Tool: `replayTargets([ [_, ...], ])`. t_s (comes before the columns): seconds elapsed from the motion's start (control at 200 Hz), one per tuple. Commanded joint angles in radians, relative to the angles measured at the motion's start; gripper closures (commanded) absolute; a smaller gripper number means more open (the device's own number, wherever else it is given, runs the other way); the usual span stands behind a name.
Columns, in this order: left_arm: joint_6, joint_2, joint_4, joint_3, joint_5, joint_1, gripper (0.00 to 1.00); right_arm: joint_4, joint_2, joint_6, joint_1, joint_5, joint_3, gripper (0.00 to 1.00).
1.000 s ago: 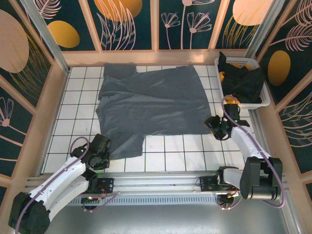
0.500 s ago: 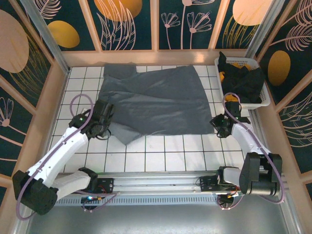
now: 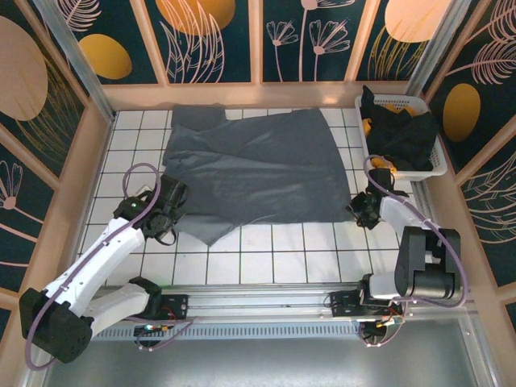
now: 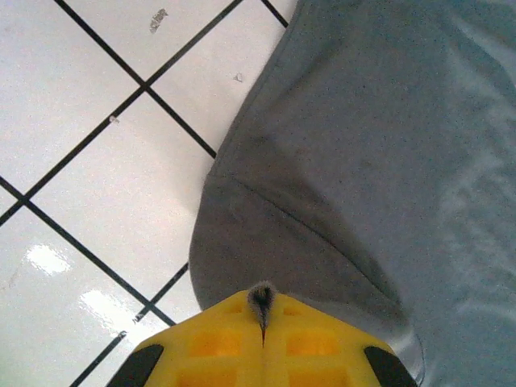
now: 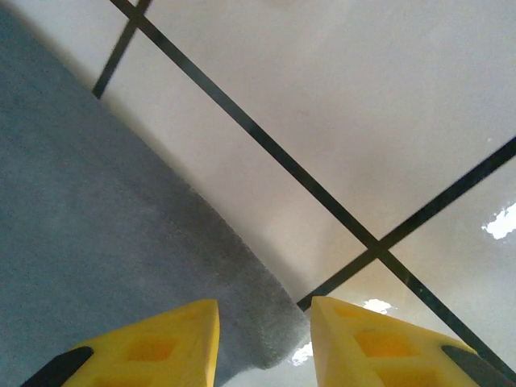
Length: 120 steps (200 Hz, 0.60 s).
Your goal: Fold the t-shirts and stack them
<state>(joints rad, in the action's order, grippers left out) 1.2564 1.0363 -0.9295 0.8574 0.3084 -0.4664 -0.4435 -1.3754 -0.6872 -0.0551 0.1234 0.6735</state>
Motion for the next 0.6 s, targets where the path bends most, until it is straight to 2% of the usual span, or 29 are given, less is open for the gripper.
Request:
replayTargets([
  [0.0,-0.007,-0.009,-0.058,0.010,-0.028,0.002,1.00,-0.019,0.031,-0.023,0.009,0.005,-0.029,0.63],
  [0.255,0.173,-0.070,-0.155,-0.052,-0.155,0.002,1.00,-0.005,-0.001,-0.036,0.009,0.011,-0.051,0.63],
  [0.385,0.274,-0.137,-0.182,-0.110,-0.202,0.002,1.00,0.024,-0.039,-0.031,0.010,0.005,-0.041,0.68],
  [0.45,0.319,-0.174,-0.186,-0.150,-0.236,0.002,1.00,0.039,-0.056,-0.029,0.009,0.007,-0.041,0.75],
  [0.576,0.382,-0.237,-0.199,-0.203,-0.277,0.002,1.00,0.013,-0.048,-0.035,0.011,-0.008,-0.039,1.00],
  [0.596,0.388,-0.244,-0.205,-0.207,-0.280,0.002,1.00,-0.001,-0.035,-0.038,0.013,-0.017,-0.040,1.00],
])
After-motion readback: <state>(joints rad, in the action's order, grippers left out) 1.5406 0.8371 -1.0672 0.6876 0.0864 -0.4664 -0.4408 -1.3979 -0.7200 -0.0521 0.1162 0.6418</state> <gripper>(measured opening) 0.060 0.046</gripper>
